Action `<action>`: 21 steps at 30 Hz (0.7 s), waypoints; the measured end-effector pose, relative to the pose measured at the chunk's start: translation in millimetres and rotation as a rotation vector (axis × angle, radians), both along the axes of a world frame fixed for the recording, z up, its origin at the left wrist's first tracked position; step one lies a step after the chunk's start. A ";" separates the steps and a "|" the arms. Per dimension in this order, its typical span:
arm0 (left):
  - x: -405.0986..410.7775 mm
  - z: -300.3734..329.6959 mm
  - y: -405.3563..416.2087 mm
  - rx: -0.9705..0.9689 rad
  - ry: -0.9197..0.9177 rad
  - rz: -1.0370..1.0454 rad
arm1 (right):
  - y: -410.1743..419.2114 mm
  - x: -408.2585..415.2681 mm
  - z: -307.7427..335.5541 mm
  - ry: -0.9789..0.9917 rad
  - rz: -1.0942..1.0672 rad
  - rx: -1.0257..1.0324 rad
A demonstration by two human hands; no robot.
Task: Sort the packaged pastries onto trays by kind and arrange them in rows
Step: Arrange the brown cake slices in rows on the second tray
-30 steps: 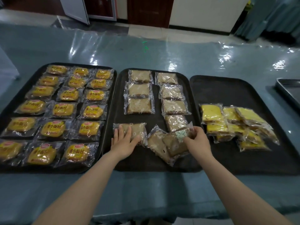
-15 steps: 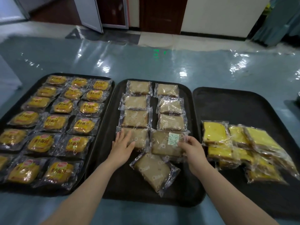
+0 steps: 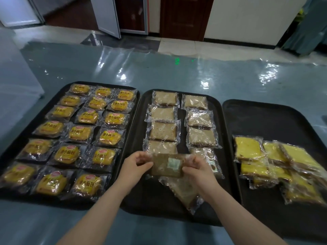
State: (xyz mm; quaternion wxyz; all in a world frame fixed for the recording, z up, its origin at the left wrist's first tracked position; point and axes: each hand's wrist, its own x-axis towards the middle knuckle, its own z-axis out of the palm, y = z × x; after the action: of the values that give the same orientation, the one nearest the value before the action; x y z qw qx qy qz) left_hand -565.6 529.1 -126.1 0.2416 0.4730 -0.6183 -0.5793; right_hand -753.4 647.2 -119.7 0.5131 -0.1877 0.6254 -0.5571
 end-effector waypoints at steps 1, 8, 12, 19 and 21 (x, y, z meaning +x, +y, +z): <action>5.9 2.1 -1.2 -0.010 -0.011 -0.028 | 0.4 3.5 0.5 0.075 0.014 0.016; 47.3 -0.6 -1.1 -0.127 -0.103 -0.117 | 6.6 42.2 -15.2 0.491 -0.051 0.158; 67.5 -20.2 2.8 -0.170 -0.273 -0.104 | 13.9 55.1 -24.1 0.625 0.042 0.196; 78.7 -31.1 10.9 -0.273 -0.371 -0.147 | 26.6 64.7 -33.6 1.023 0.151 0.267; 78.4 -30.8 14.2 -0.305 -0.401 -0.198 | 41.6 58.1 -37.8 1.156 0.216 0.423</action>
State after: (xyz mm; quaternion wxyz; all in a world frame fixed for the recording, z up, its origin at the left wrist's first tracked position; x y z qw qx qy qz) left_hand -487.2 543.3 -156.8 0.1250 0.4734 -0.7772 -0.3951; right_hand -695.3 688.8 -157.5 0.1710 -0.4153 0.8763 -0.1743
